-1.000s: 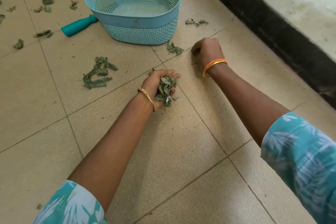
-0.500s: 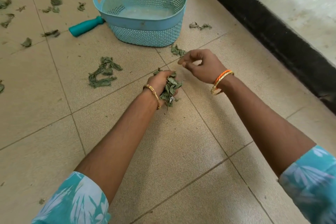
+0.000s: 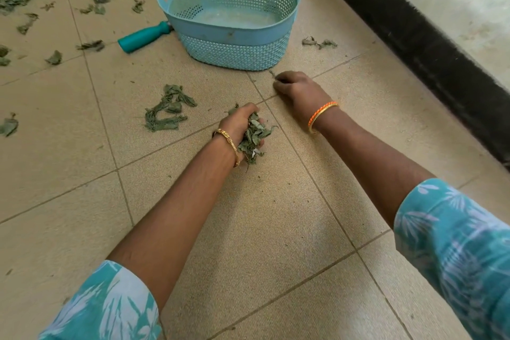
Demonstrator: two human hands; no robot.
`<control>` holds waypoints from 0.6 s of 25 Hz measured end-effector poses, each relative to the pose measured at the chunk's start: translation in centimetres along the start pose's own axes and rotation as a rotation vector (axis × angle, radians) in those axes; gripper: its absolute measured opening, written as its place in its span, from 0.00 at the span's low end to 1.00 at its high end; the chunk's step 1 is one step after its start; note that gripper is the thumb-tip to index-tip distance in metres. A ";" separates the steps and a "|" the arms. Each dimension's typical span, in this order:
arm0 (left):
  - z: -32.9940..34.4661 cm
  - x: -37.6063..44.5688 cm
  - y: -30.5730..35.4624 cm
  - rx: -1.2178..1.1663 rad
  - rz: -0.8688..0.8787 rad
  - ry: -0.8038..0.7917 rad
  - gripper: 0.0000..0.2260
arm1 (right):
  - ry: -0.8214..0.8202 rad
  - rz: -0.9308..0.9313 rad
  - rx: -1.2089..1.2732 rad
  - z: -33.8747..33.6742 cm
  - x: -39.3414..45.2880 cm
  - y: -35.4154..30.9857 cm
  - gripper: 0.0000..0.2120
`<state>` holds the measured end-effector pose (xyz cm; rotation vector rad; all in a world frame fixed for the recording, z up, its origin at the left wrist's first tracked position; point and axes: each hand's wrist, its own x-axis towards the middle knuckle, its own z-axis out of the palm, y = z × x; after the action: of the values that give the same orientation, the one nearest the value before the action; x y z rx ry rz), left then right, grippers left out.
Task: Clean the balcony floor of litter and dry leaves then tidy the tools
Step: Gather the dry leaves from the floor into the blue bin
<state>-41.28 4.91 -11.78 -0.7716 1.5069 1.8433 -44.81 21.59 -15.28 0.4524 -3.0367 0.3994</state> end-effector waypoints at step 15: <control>3.0 -1.0 0.7 -0.098 -0.018 -0.393 0.07 | 0.000 0.375 0.841 -6.9 -5.2 -3.0 0.23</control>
<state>-41.32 7.64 -10.11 -0.4292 1.1620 1.9308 -38.95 22.08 -8.31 -0.1222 -2.7905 1.6934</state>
